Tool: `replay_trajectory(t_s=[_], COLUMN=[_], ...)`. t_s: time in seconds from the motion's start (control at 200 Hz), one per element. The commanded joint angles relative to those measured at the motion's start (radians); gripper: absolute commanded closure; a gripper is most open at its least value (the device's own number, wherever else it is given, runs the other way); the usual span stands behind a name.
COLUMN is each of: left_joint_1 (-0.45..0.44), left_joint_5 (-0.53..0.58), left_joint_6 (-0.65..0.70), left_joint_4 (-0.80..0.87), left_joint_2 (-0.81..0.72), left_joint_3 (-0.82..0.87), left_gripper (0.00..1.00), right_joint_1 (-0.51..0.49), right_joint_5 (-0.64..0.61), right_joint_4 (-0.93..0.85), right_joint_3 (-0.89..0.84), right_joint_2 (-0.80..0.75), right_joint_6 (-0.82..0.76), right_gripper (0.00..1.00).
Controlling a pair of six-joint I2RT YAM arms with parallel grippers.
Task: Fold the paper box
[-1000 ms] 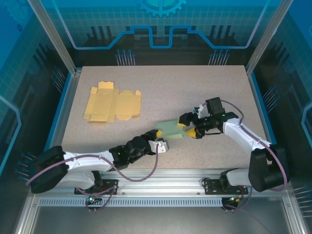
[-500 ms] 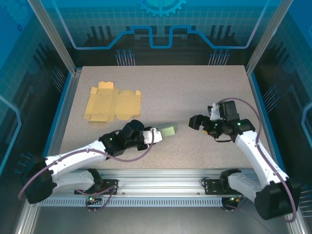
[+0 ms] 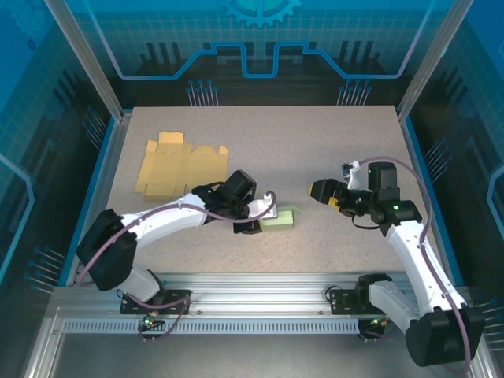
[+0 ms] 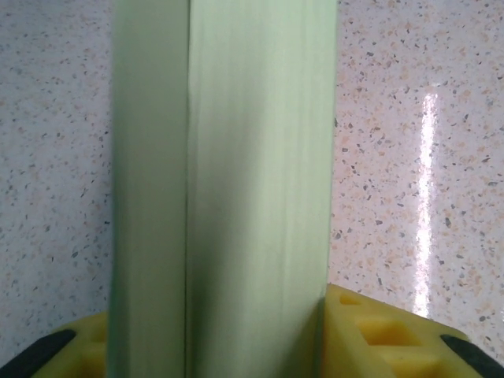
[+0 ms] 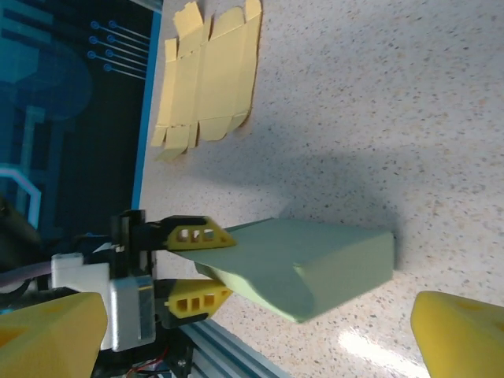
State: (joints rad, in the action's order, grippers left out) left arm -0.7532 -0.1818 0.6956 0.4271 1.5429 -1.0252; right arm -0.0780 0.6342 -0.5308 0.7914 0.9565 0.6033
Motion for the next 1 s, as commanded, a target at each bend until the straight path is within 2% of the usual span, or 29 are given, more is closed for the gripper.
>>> replay_trajectory(t_s=[0.0, 0.1, 0.18, 0.26, 0.385, 0.555, 0.635, 0.72, 0.78, 0.855, 0.89, 0.991], left_joint_1=[0.009, 0.011, 0.013, 0.014, 0.013, 0.014, 0.017, 0.019, 0.019, 0.019, 0.021, 0.03], left_joint_5=[-0.054, -0.048, -0.047, -0.046, -0.048, -0.051, -0.061, -0.039, 0.023, 0.117, 0.153, 0.186], left_joint_6=[0.041, 0.048, 0.049, 0.047, 0.047, 0.031, 0.013, -0.031, -0.096, -0.211, -0.271, -0.427], left_joint_4=[0.084, 0.113, 0.118, 0.102, 0.065, 0.005, -0.032, -0.084, -0.12, -0.127, -0.128, -0.15], left_joint_2=[0.053, 0.094, 0.109, 0.103, 0.055, -0.047, -0.105, -0.173, -0.222, -0.279, -0.306, -0.386], left_joint_3=[-0.066, -0.107, -0.122, -0.121, -0.105, -0.068, -0.043, -0.008, 0.019, 0.048, 0.07, 0.153], left_gripper=[0.54, 0.41, 0.35, 0.22, 0.14, 0.07, 0.01, 0.01, 0.03, 0.12, 0.21, 0.37], right_joint_1=[-0.006, -0.045, -0.084, -0.131, -0.197, -0.245, -0.264, -0.287, -0.306, -0.331, -0.342, -0.355], right_joint_5=[0.012, -0.08, -0.146, -0.205, -0.336, -0.418, -0.432, -0.44, -0.459, -0.505, -0.523, -0.536], right_joint_4=[0.035, -0.014, -0.019, -0.014, -0.039, -0.047, -0.041, -0.029, -0.025, -0.022, -0.02, -0.009], right_joint_3=[-0.011, -0.006, -0.016, -0.026, -0.013, -0.001, 0.001, 0.001, 0.002, 0.004, 0.004, 0.003], right_joint_2=[0.027, 0.048, 0.044, 0.036, 0.033, 0.034, 0.039, 0.044, 0.047, 0.048, 0.05, 0.056], right_joint_6=[-0.028, -0.095, -0.122, -0.143, -0.166, -0.207, -0.23, -0.254, -0.268, -0.276, -0.281, -0.29], right_gripper=[0.0, 0.0, 0.08, 0.14, 0.17, 0.21, 0.23, 0.29, 0.31, 0.33, 0.34, 0.34])
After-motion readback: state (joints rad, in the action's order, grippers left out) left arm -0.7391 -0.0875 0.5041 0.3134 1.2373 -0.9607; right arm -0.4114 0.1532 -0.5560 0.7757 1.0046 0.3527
